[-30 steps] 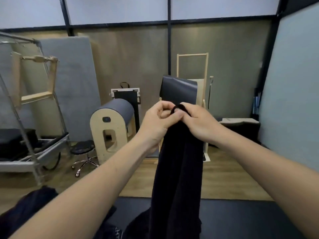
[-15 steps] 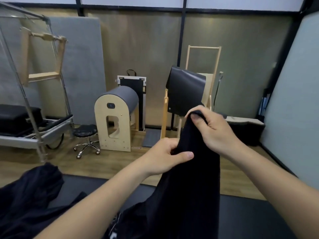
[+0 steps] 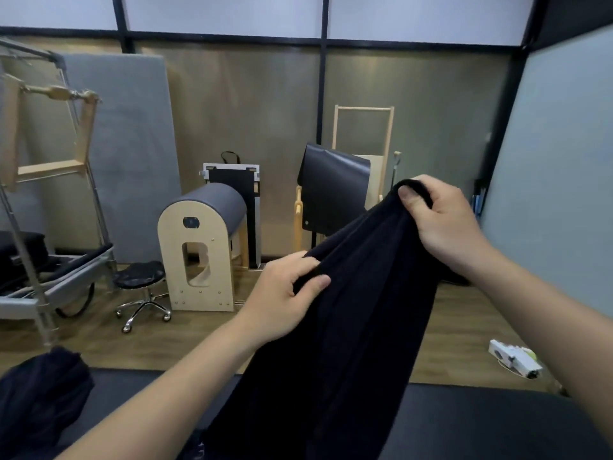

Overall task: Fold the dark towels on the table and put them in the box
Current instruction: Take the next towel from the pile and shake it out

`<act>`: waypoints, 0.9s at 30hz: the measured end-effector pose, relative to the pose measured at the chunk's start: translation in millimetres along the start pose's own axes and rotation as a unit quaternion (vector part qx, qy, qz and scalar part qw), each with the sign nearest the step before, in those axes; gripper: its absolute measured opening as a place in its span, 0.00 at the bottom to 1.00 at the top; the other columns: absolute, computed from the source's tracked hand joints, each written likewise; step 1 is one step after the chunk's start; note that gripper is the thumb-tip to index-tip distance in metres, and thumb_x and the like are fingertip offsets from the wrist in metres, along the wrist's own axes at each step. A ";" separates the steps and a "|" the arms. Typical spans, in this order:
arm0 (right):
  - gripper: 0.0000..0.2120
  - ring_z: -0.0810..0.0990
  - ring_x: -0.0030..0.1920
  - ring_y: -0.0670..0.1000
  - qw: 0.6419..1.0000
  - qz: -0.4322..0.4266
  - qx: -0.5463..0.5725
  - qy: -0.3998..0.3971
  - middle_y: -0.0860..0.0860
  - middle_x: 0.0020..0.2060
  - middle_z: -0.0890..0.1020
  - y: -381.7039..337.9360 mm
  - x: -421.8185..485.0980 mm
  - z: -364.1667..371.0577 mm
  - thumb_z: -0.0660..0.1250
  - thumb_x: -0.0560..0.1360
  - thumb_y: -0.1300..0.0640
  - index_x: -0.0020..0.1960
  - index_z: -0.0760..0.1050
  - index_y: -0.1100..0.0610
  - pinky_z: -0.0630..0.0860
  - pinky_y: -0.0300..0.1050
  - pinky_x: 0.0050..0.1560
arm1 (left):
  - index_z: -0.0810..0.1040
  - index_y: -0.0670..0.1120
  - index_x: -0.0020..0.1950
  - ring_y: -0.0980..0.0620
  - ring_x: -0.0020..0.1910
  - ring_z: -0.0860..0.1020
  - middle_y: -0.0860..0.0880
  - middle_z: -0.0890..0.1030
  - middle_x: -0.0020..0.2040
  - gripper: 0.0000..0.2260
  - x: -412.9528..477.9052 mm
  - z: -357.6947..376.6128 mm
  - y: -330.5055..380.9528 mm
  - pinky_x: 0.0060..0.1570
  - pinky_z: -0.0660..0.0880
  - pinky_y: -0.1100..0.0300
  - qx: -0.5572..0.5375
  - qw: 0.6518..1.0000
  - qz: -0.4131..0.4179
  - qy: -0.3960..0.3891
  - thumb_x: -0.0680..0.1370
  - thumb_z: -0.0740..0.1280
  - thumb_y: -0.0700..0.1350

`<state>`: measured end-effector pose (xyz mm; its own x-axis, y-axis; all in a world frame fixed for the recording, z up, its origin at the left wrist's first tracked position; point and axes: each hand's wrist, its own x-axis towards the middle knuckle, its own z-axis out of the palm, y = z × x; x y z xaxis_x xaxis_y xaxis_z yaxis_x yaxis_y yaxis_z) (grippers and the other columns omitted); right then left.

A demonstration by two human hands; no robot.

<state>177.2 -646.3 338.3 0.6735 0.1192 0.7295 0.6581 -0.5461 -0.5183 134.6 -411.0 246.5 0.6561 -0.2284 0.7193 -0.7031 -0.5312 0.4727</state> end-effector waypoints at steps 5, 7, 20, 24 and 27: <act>0.07 0.74 0.38 0.37 0.999 -0.038 -0.013 -0.011 0.46 0.38 0.79 -14.4 -2.3 -2.2 0.62 0.82 0.56 0.46 0.75 0.55 0.66 0.30 0.39 | 0.84 0.54 0.48 0.58 0.45 0.82 0.56 0.85 0.43 0.08 -12.1 -7.0 0.8 0.46 0.77 0.64 -0.156 0.967 -0.098 0.176 0.78 0.70 0.41; 0.07 0.74 0.38 0.37 0.998 -0.053 -0.013 -0.004 0.46 0.39 0.80 -20.5 -1.0 -5.2 0.62 0.82 0.56 0.46 0.75 0.55 0.67 0.30 0.40 | 0.86 0.56 0.44 0.58 0.42 0.82 0.55 0.86 0.41 0.07 -17.9 -7.8 7.6 0.44 0.77 0.65 -0.185 0.958 -0.099 0.197 0.74 0.75 0.43; 0.10 0.76 0.41 0.47 0.984 0.075 0.136 -0.091 0.46 0.37 0.80 -11.1 -21.9 28.5 0.63 0.79 0.52 0.42 0.78 0.54 0.72 0.47 0.45 | 0.75 0.56 0.51 0.62 0.41 0.80 0.60 0.82 0.39 0.18 -37.5 -22.1 7.4 0.43 0.74 0.72 -0.138 0.947 -0.126 0.262 0.75 0.71 0.32; 0.12 0.81 0.49 0.54 0.956 0.200 0.202 -0.075 0.52 0.43 0.84 0.6 -35.8 55.4 0.61 0.82 0.53 0.44 0.80 0.51 0.77 0.50 0.49 | 0.80 0.55 0.52 0.62 0.43 0.81 0.60 0.82 0.41 0.16 -67.3 -14.4 -5.5 0.44 0.75 0.69 -0.162 0.960 -0.213 0.085 0.76 0.71 0.34; 0.10 0.82 0.52 0.54 0.960 0.211 0.159 -0.087 0.52 0.47 0.84 8.8 -47.3 68.7 0.60 0.83 0.52 0.50 0.80 0.51 0.79 0.53 0.54 | 0.83 0.59 0.47 0.56 0.46 0.84 0.52 0.86 0.46 0.11 -107.5 2.4 -4.7 0.45 0.77 0.66 -0.259 0.932 -0.251 0.046 0.72 0.74 0.42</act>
<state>174.2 -599.8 268.6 0.9309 0.0943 0.3530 0.3647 -0.2984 -0.8820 68.0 -385.9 165.7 0.9281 0.0255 0.3715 -0.3684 -0.0817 0.9261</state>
